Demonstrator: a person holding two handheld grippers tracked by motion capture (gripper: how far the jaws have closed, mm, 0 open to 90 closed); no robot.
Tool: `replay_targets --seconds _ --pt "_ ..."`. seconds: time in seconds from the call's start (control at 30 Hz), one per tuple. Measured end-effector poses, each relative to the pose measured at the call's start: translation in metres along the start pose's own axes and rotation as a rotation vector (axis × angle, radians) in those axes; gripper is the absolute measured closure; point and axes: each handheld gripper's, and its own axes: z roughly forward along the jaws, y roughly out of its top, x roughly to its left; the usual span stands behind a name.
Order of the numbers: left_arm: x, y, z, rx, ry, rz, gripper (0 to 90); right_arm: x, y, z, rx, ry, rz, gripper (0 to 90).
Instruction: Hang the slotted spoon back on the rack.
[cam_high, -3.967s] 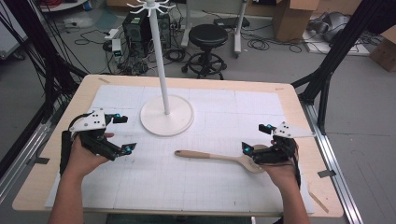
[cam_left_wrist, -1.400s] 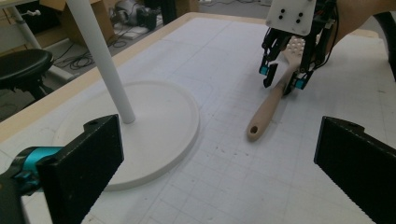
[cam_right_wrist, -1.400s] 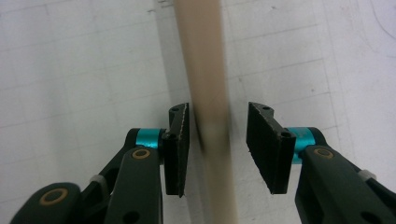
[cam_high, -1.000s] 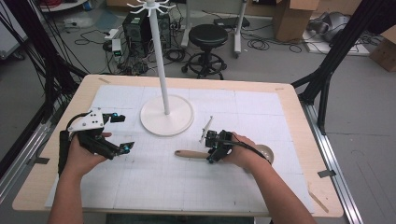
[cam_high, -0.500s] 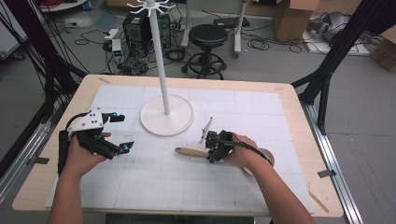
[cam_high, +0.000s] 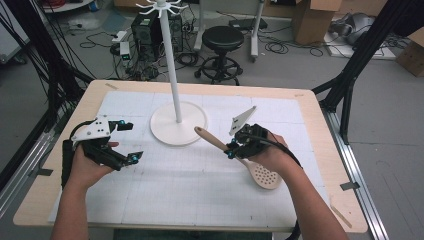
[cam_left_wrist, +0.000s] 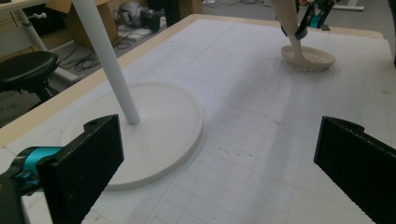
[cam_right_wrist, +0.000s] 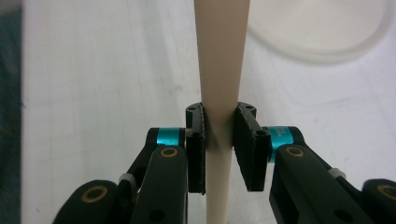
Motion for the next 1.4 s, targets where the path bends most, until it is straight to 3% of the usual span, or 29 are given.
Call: replay_targets --seconds 0.03,0.37,0.8,1.4 --pt "0.0 0.0 0.0 0.0 0.001 -0.002 1.9 -0.001 0.002 -0.009 -0.044 -0.002 0.004 75.9" --pt "0.0 0.0 -0.002 -0.007 0.0 -0.003 1.9 -0.004 0.011 -0.037 -0.201 0.0 0.016 75.9" --pt "0.001 0.001 -0.005 -0.015 0.005 -0.002 1.9 -0.013 0.032 -0.059 -0.283 0.001 0.011 75.9" --pt "0.002 0.0 -0.009 -0.026 0.006 -0.004 1.9 -0.046 0.081 -0.089 -0.298 0.007 -0.002 75.8"
